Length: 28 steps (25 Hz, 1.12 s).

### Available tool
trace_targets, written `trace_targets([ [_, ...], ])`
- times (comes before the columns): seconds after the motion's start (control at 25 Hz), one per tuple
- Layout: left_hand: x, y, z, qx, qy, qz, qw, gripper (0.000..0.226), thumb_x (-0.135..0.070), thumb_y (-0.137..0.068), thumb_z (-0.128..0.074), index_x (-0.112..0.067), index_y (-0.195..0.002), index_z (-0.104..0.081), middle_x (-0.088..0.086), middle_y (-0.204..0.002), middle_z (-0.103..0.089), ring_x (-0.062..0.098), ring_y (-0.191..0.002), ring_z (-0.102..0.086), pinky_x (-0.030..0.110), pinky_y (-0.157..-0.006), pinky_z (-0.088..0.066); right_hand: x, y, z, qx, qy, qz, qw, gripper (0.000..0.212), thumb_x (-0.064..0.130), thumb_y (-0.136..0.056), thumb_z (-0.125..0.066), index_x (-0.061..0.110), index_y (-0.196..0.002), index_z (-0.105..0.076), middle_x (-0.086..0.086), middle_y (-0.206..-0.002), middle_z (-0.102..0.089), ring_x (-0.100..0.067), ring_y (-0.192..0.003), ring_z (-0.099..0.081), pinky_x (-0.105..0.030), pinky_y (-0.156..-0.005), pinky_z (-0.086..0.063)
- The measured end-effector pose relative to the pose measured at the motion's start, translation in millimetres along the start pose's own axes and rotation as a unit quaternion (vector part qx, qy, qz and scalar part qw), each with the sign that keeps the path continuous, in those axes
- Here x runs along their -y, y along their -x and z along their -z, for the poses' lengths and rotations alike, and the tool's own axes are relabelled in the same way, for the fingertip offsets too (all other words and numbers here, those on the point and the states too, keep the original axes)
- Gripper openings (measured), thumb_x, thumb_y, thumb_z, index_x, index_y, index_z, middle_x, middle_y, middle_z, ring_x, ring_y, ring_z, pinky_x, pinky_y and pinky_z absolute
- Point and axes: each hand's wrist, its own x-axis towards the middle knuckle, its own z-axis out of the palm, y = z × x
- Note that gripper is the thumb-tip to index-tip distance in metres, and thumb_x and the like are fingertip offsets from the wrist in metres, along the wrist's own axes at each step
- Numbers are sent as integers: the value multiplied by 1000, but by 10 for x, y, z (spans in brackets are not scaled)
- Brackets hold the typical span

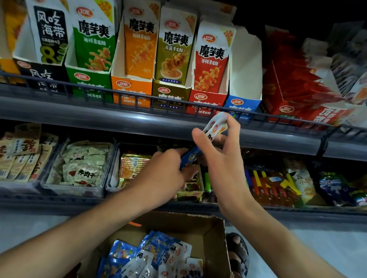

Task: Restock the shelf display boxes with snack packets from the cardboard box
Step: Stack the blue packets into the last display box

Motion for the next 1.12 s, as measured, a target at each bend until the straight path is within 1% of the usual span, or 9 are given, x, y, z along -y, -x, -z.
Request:
trace_targets([
  [0.08, -49, -28, 27, -7, -2, -12, 1000, 20, -30, -95, -60, -19, -111, -60, 6, -83, -69, 21, -73, -69, 46, -64, -59, 30, -25, 25, 3, -3, 8, 1000, 49, 29, -91, -68, 34, -132, -41, -1, -118, -60, -8, -101, -66, -28, -86, -55],
  [0.16, -133, -40, 98, 10, 51, -1, 999, 18, -26, -95, -60, -13, -107, -62, 6, -82, -71, 20, -71, -69, 42, -62, -60, 116, -79, 101, 17, 6, 16, 1000, 50, 28, -90, -69, 30, -132, -43, -6, -120, -61, -15, -105, -66, -34, -90, -56],
  [0.32, -264, -12, 387, 177, 232, 41, 956, 22, -21, -93, -62, -5, -109, -65, 15, -89, -72, 26, -76, -68, 31, -55, -58, 346, -250, 437, 78, -17, -24, 997, 42, 7, -84, -70, 7, -124, -56, -10, -109, -71, -17, -92, -69, -31, -82, -59],
  [0.4, -287, 21, 496, 246, 249, 41, 936, 24, -21, -92, -61, -4, -107, -66, 18, -90, -70, 29, -78, -67, 29, -52, -56, 363, -288, 563, 100, -33, -58, 993, 39, 7, -76, -72, 4, -114, -64, -10, -102, -74, -15, -87, -69, -29, -78, -60],
  [0.48, -294, 20, 538, 277, 243, 45, 928, 26, -23, -92, -60, -2, -106, -66, 20, -92, -69, 30, -76, -67, 28, -50, -55, 330, -274, 596, 113, -46, -93, 988, 33, 8, -76, -71, 3, -109, -68, -13, -104, -74, -20, -89, -70, -34, -83, -59],
  [0.6, -290, -1, 566, 292, 220, 44, 930, 25, -23, -91, -60, -1, -101, -65, 23, -93, -69, 32, -76, -67, 28, -50, -56, 298, -263, 609, 128, -6, -96, 987, 26, 7, -83, -70, 2, -108, -69, -14, -105, -74, -24, -96, -71, -37, -87, -59],
  [0.8, -342, -70, 587, 294, 139, 25, 945, 24, -21, -93, -60, 1, -100, -65, 22, -92, -71, 30, -74, -67, 27, -48, -54, 433, -263, 683, 179, 88, -71, 977, 17, 0, -80, -73, 4, -96, -71, -9, -95, -77, -18, -84, -73, -27, -73, -60],
  [0.96, -478, -176, 583, 259, 126, -11, 958, 25, -20, -94, -60, -2, -112, -61, 18, -95, -73, 31, -77, -69, 29, -51, -54, 473, -291, 699, 123, 83, -3, 989, 15, -1, -78, -75, -1, -92, -72, -11, -90, -77, -18, -79, -73, -26, -70, -58],
  [1.12, -641, -336, 574, 246, 122, -56, 960, 22, -17, -94, -60, -2, -111, -60, 15, -94, -74, 30, -76, -70, 31, -54, -55, 692, -376, 831, 108, 94, 35, 989, 13, -1, -80, -72, -2, -92, -71, -12, -89, -76, -19, -79, -70, -31, -71, -60],
])
